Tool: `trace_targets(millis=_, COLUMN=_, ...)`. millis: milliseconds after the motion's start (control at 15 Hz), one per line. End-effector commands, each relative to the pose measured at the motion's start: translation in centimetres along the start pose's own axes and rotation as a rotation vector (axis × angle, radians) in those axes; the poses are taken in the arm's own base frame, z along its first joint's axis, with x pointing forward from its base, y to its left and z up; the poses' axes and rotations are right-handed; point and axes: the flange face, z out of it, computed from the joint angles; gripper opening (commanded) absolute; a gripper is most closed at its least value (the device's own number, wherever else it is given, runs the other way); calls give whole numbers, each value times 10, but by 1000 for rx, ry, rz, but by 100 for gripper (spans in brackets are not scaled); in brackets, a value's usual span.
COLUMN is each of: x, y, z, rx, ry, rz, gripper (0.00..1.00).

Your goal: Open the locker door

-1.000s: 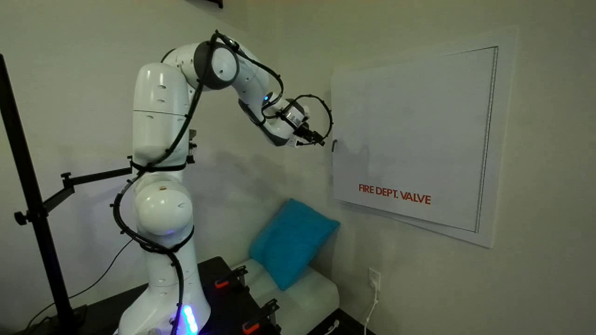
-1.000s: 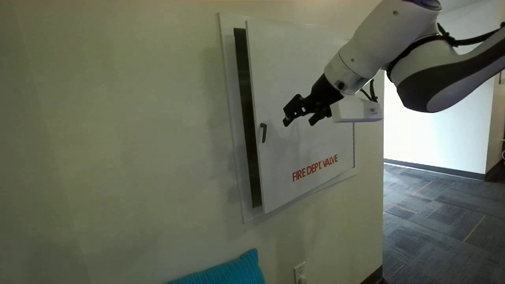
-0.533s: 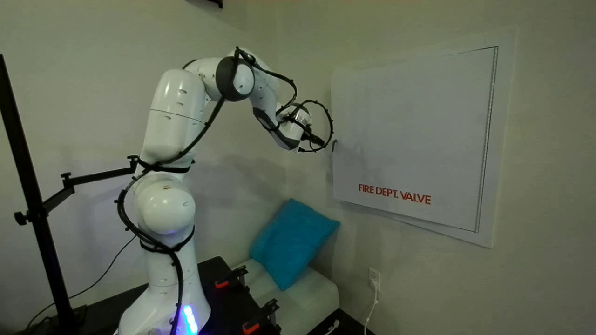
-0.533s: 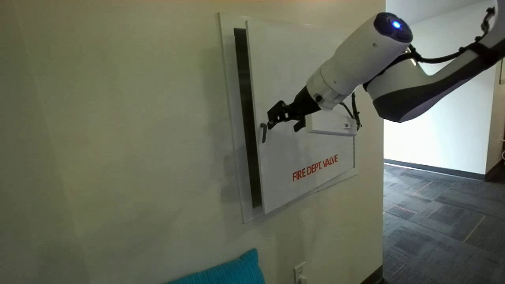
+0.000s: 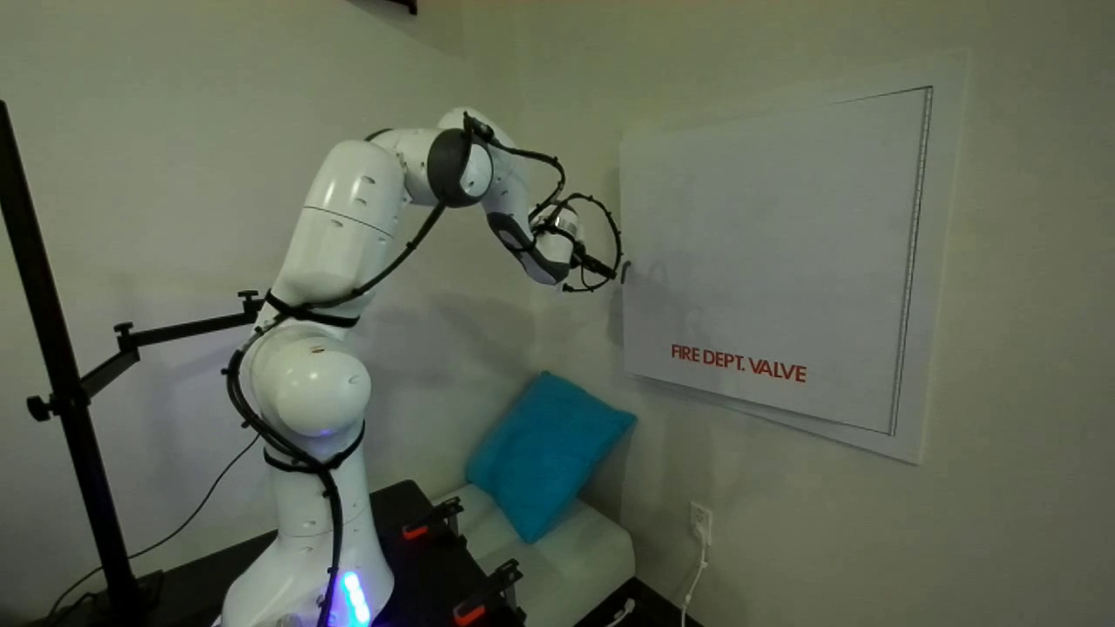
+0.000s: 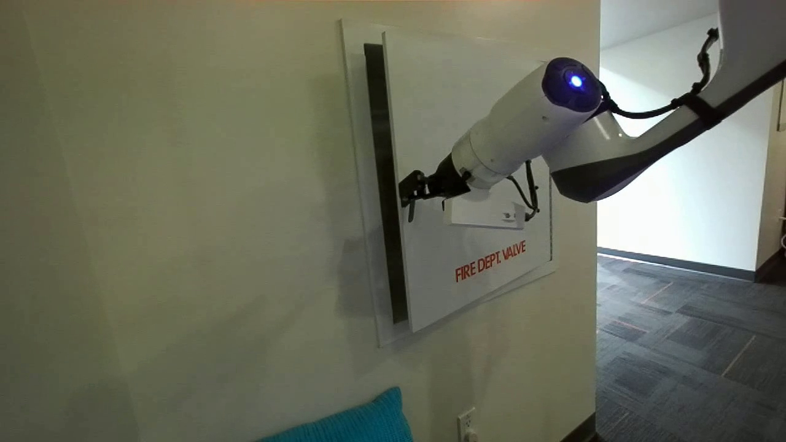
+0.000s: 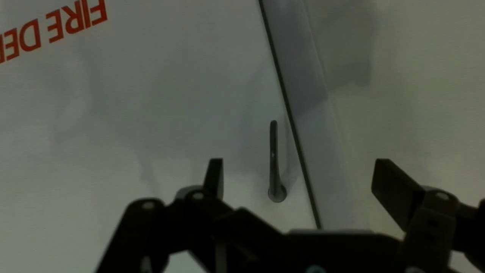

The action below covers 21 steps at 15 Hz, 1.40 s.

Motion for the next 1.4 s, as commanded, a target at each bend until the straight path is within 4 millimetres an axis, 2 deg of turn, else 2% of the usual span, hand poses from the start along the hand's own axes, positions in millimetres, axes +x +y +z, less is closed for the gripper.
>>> trace_targets(millis=0, x=7, y=1, z=11, rx=-21, ry=50, rz=23, gripper=100)
trace_targets(millis=400, x=16, y=15, z=20, rx=-9, ry=58, rz=35, gripper=100)
trace_targets(millis=800, x=27, y=17, z=29, rx=-10, ry=87, rz=13, gripper=100)
trace_targets(millis=1000, x=28, y=17, z=35, rx=-11, ry=86, rz=15, gripper=88)
trace_targets(millis=1133, x=27, y=17, z=39, rx=-13, ry=84, rz=16, gripper=77)
trace_targets(millis=1200, x=27, y=18, z=41, rx=-14, ry=83, rz=15, gripper=77)
trace_targets(millis=1267, x=26, y=18, z=43, rx=-16, ry=83, rz=16, gripper=70)
trace_targets(millis=1333, x=26, y=18, z=44, rx=-17, ry=82, rz=17, gripper=73)
